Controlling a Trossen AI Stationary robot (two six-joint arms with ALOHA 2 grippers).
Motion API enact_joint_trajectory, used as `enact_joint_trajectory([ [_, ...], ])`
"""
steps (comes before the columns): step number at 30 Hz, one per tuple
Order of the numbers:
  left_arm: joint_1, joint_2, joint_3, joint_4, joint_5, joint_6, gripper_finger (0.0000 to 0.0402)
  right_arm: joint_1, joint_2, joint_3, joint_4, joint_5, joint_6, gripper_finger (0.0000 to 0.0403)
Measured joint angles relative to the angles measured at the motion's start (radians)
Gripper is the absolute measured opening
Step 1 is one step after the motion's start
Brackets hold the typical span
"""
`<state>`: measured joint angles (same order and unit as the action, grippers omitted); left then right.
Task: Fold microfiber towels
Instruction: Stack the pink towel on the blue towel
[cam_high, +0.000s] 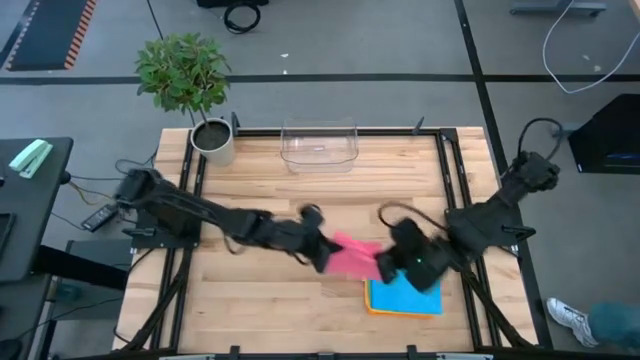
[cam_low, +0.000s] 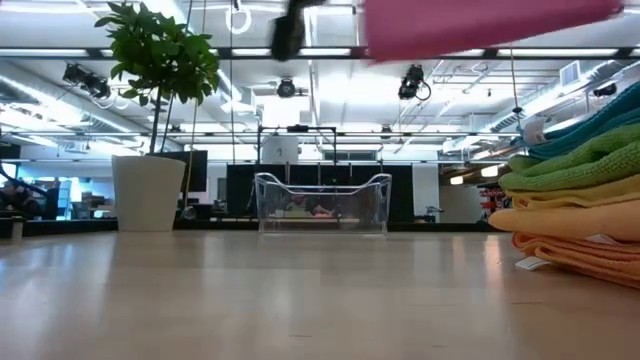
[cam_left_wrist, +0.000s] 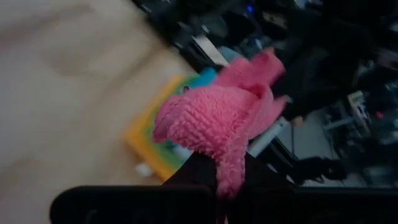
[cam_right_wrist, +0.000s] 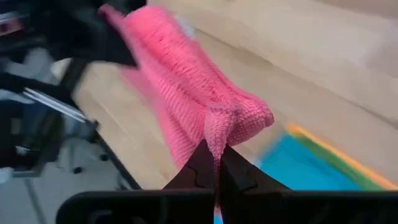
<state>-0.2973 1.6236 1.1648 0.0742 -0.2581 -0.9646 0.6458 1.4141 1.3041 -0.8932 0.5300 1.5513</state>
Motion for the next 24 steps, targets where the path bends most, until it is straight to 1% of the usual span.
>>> enact_joint_trajectory([
  [3, -0.023, 0.164, 0.153, 0.029, 0.033, -0.021, 0.0012, 0.136, -0.005, -0.001, -0.107, 0.055, 0.162, 0.0002],
  [5, -0.037, 0.280, 0.285, 0.031, 0.050, -0.042, 0.0012, 0.222, -0.001, 0.000, -0.165, 0.065, 0.253, 0.0002],
  [8, -0.056, 0.424, 0.488, 0.004, 0.065, -0.077, 0.0012, 0.336, 0.013, -0.001, -0.231, 0.073, 0.379, 0.0002],
  [9, -0.062, 0.469, 0.559, -0.017, 0.070, -0.080, 0.0012, 0.380, 0.017, -0.001, -0.261, 0.072, 0.415, 0.0002],
  [13, -0.072, 0.624, 0.824, -0.219, 0.074, -0.099, 0.0012, 0.516, 0.035, -0.002, -0.363, 0.066, 0.571, 0.0002],
  [15, -0.072, 0.687, 0.927, -0.318, 0.079, -0.105, 0.0012, 0.549, 0.041, -0.007, -0.361, 0.057, 0.583, 0.0002],
  [19, -0.061, 0.771, 1.054, -0.410, 0.093, -0.107, 0.0012, 0.561, 0.057, -0.031, -0.353, 0.041, 0.582, 0.0002],
  [22, -0.051, 0.798, 1.076, -0.466, 0.097, -0.120, 0.0012, 0.561, 0.062, -0.079, -0.349, 0.019, 0.582, 0.0002],
  [24, -0.041, 0.805, 1.071, -0.489, 0.100, -0.125, 0.0012, 0.560, 0.063, -0.128, -0.310, 0.006, 0.583, 0.0002],
])
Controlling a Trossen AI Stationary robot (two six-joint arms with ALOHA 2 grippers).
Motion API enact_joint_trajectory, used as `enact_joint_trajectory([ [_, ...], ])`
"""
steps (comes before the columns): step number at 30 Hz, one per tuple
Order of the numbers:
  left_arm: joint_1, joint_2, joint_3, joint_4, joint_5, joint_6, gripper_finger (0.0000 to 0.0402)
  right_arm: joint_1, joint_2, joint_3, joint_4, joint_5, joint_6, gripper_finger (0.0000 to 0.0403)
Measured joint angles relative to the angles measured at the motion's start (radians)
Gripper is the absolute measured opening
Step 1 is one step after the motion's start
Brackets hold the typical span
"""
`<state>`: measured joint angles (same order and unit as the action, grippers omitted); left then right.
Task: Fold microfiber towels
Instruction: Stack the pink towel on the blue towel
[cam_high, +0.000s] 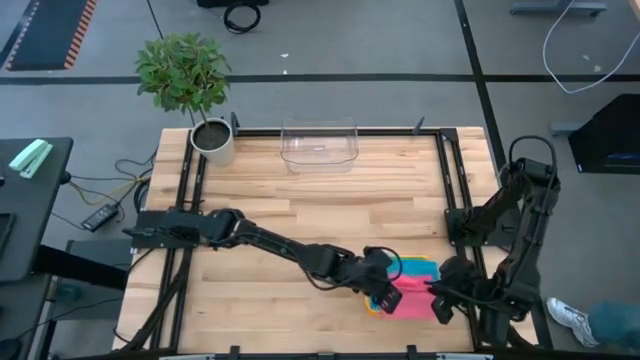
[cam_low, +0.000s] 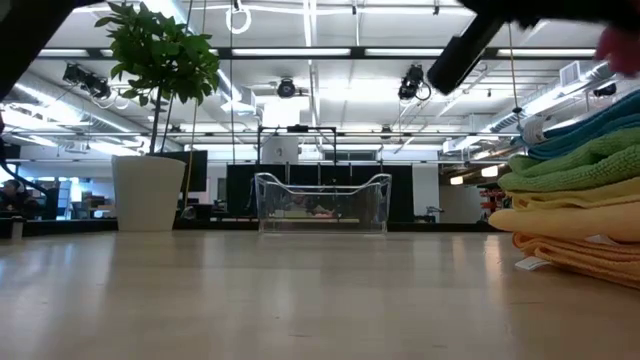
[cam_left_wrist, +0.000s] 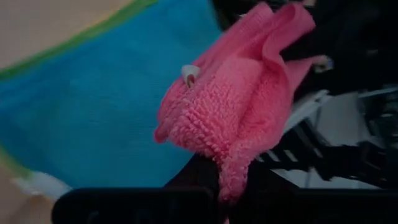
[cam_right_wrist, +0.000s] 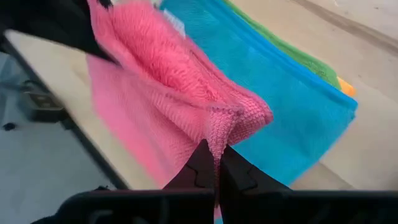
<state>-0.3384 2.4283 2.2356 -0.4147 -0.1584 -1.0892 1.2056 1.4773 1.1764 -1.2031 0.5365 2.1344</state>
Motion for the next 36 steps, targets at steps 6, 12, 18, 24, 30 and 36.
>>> enact_joint_trajectory([
  [6, 0.041, 0.011, -0.002, -0.052, 0.010, 0.003, 0.0017, -0.021, 0.000, -0.132, 0.107, -0.014, -0.002, 0.0007],
  [12, 0.075, 0.011, -0.002, -0.056, 0.043, 0.060, 0.0030, -0.042, 0.000, -0.159, 0.089, -0.021, -0.014, 0.0016],
  [18, 0.096, 0.010, -0.002, -0.065, 0.136, 0.088, 0.0079, -0.062, -0.004, -0.160, 0.010, -0.040, -0.015, 0.0024],
  [24, 0.110, 0.010, -0.002, -0.149, 0.169, 0.092, 0.0144, -0.094, -0.044, -0.158, -0.020, -0.052, -0.015, 0.0095],
  [30, 0.148, 0.003, -0.003, -0.170, 0.228, 0.150, 0.0193, -0.131, -0.092, -0.157, -0.069, -0.089, -0.062, 0.0205],
  [36, 0.180, -0.099, -0.003, -0.189, 0.183, 0.263, 0.0202, -0.097, -0.165, -0.157, 0.019, -0.094, -0.036, 0.0253],
])
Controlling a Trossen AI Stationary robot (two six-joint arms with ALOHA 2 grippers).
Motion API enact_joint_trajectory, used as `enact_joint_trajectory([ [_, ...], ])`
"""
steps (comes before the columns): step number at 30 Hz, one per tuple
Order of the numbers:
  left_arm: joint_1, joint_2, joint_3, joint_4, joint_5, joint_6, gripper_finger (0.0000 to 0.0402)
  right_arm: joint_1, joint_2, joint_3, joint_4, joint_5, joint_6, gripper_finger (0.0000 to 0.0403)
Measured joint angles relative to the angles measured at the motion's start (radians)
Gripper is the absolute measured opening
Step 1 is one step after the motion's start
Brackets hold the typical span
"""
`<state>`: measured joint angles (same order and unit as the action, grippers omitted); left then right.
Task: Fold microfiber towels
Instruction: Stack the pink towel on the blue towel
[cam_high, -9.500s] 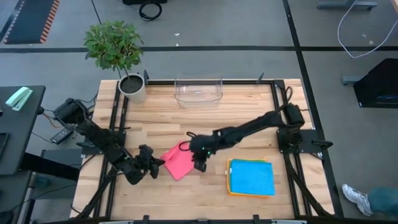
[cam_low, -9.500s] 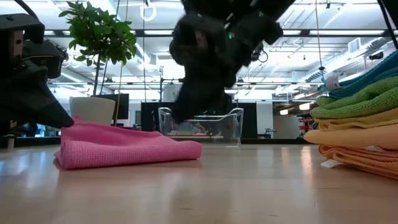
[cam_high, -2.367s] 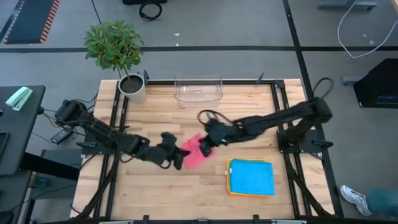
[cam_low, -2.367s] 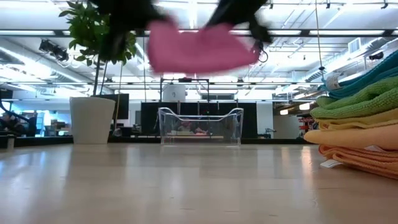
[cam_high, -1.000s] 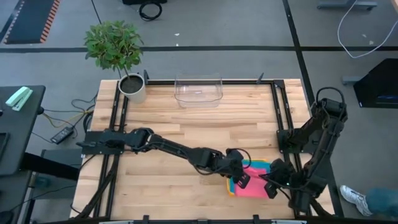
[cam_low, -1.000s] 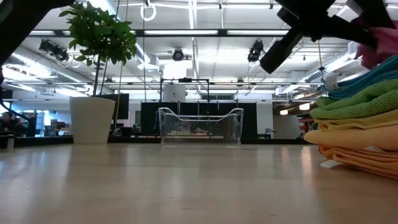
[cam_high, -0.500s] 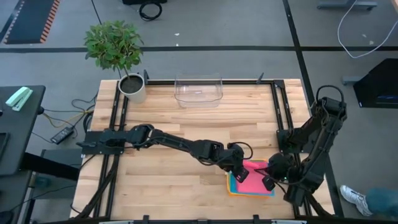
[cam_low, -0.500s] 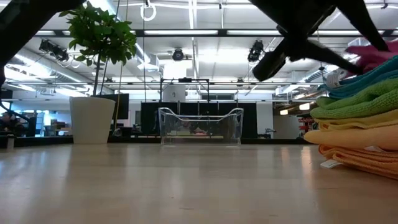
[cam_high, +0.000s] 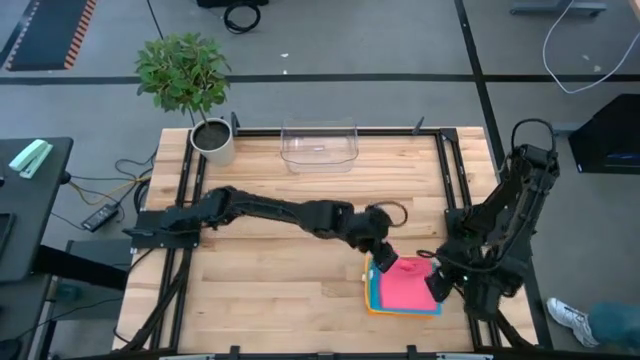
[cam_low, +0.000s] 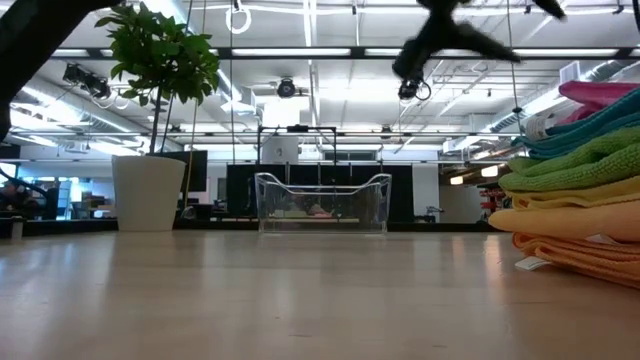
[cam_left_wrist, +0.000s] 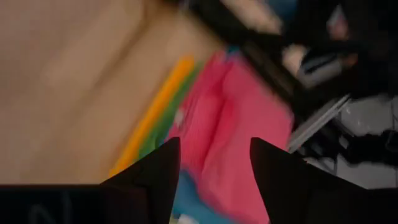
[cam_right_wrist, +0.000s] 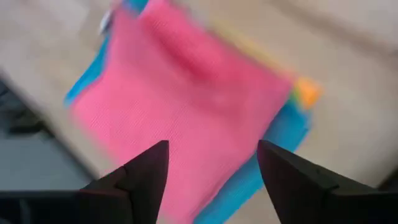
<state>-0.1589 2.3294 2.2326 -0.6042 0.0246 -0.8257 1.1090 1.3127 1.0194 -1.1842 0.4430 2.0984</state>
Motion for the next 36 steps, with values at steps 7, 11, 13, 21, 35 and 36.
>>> enact_joint_trajectory([
  [7, -0.060, -0.023, 0.002, 0.131, -0.046, 0.152, 0.0155, 0.075, 0.076, 0.001, 0.136, -0.002, 0.021, 0.0166],
  [11, -0.083, 0.059, -0.001, 0.181, 0.028, 0.156, 0.0079, 0.078, 0.096, 0.001, 0.114, 0.059, 0.006, 0.0052],
  [13, -0.082, 0.088, -0.001, 0.205, 0.045, 0.157, 0.0028, 0.078, 0.096, 0.000, 0.116, 0.108, -0.014, 0.0014],
  [21, -0.067, 0.113, 0.001, 0.209, -0.100, 0.185, 0.0009, 0.072, 0.096, -0.135, 0.337, 0.111, -0.020, 0.0005],
  [35, -0.024, 0.124, -0.002, 0.084, -0.281, 0.191, 0.0007, 0.069, 0.053, -0.079, 0.235, 0.098, -0.117, 0.0002],
  [36, -0.025, 0.105, -0.002, 0.090, -0.325, 0.217, 0.0007, 0.065, 0.047, -0.067, 0.200, 0.116, -0.121, 0.0002],
])
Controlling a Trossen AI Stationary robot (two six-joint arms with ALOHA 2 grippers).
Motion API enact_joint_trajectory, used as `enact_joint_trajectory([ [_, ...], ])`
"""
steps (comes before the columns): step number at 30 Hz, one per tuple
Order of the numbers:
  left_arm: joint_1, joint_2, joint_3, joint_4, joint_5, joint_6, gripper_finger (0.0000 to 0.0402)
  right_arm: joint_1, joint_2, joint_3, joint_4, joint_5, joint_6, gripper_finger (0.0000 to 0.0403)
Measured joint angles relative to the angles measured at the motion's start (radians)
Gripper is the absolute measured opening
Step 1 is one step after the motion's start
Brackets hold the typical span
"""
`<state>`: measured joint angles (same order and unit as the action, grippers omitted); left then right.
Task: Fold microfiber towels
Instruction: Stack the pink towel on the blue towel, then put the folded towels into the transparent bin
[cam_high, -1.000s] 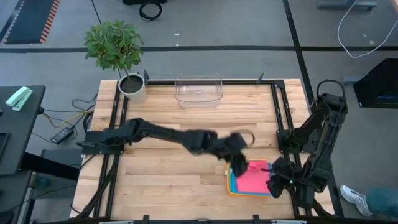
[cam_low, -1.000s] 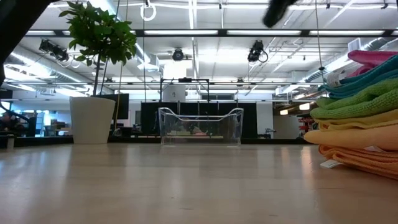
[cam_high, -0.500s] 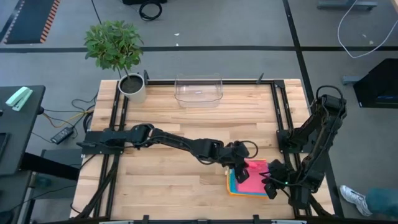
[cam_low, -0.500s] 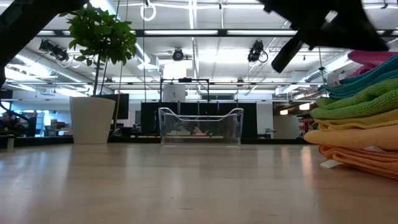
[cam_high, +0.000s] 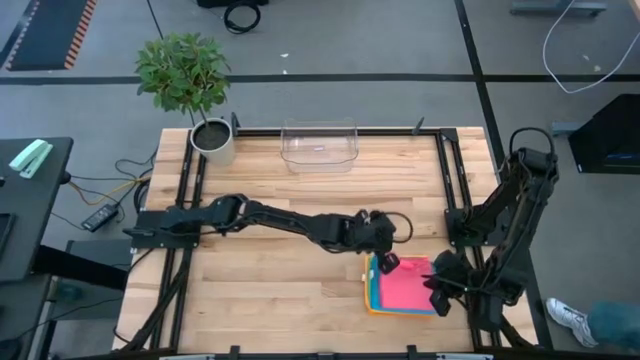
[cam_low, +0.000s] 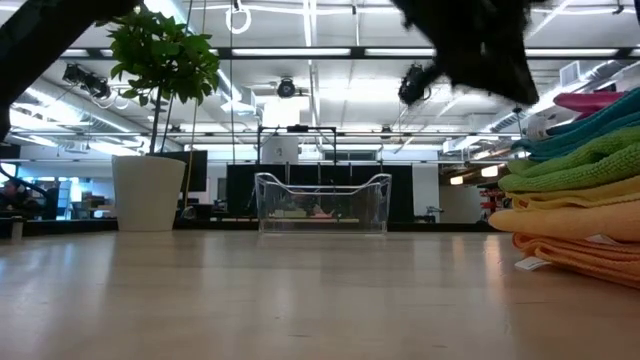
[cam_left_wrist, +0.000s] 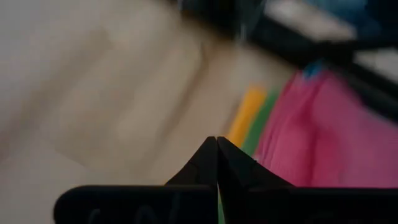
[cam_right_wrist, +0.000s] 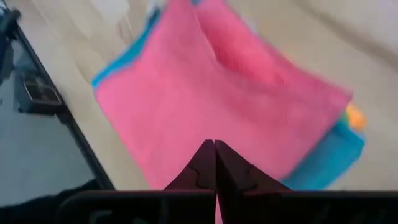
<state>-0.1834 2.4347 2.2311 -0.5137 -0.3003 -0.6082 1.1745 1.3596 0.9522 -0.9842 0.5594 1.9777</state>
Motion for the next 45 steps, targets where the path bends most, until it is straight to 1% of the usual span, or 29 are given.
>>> enact_joint_trajectory([
  [2, -0.010, -0.046, 0.002, 0.016, -0.051, 0.061, 0.0005, -0.013, -0.006, 0.007, -0.024, 0.030, -0.019, 0.0002],
  [4, -0.024, -0.072, 0.006, 0.058, -0.058, 0.109, 0.0005, -0.033, -0.006, -0.009, -0.019, 0.033, -0.045, 0.0002],
  [5, -0.038, -0.075, 0.006, 0.080, -0.047, 0.141, 0.0006, -0.046, -0.006, -0.018, -0.014, 0.032, -0.059, 0.0002],
  [8, -0.090, -0.066, 0.002, 0.121, 0.065, 0.195, 0.0005, -0.084, -0.006, -0.039, 0.019, 0.034, -0.106, 0.0002],
  [11, -0.141, -0.045, 0.003, 0.161, 0.115, 0.196, 0.0004, -0.121, -0.006, -0.055, 0.046, 0.035, -0.153, 0.0002],
  [12, -0.154, -0.041, 0.002, 0.152, 0.120, 0.196, 0.0005, -0.135, -0.006, -0.062, 0.060, 0.035, -0.171, 0.0002],
  [14, -0.169, -0.016, 0.004, 0.189, 0.120, 0.196, 0.0006, -0.159, -0.007, -0.084, 0.108, 0.026, -0.210, 0.0002],
  [15, -0.176, -0.012, 0.002, 0.171, 0.120, 0.191, 0.0006, -0.171, -0.007, -0.093, 0.126, 0.017, -0.229, 0.0002],
  [18, -0.185, 0.021, 0.003, 0.185, 0.121, 0.149, 0.0004, -0.207, -0.007, -0.118, 0.160, 0.003, -0.258, 0.0002],
  [29, -0.185, 0.073, 0.002, 0.106, 0.139, 0.096, 0.0007, -0.301, -0.009, -0.124, 0.113, -0.018, -0.314, 0.0002],
  [33, -0.185, 0.072, 0.002, 0.098, 0.141, 0.112, 0.0006, -0.311, -0.015, -0.124, 0.055, -0.037, -0.315, 0.0002],
  [37, -0.183, 0.054, 0.002, 0.100, 0.141, 0.123, 0.0006, -0.304, -0.069, -0.108, 0.050, -0.038, -0.315, 0.0002],
  [41, -0.170, 0.003, 0.002, 0.101, 0.139, 0.165, 0.0013, -0.256, -0.123, -0.086, 0.057, -0.049, -0.284, 0.0002],
  [45, -0.142, -0.039, 0.003, 0.091, 0.094, 0.229, 0.0005, -0.189, -0.112, -0.084, 0.065, -0.079, -0.227, 0.0002],
])
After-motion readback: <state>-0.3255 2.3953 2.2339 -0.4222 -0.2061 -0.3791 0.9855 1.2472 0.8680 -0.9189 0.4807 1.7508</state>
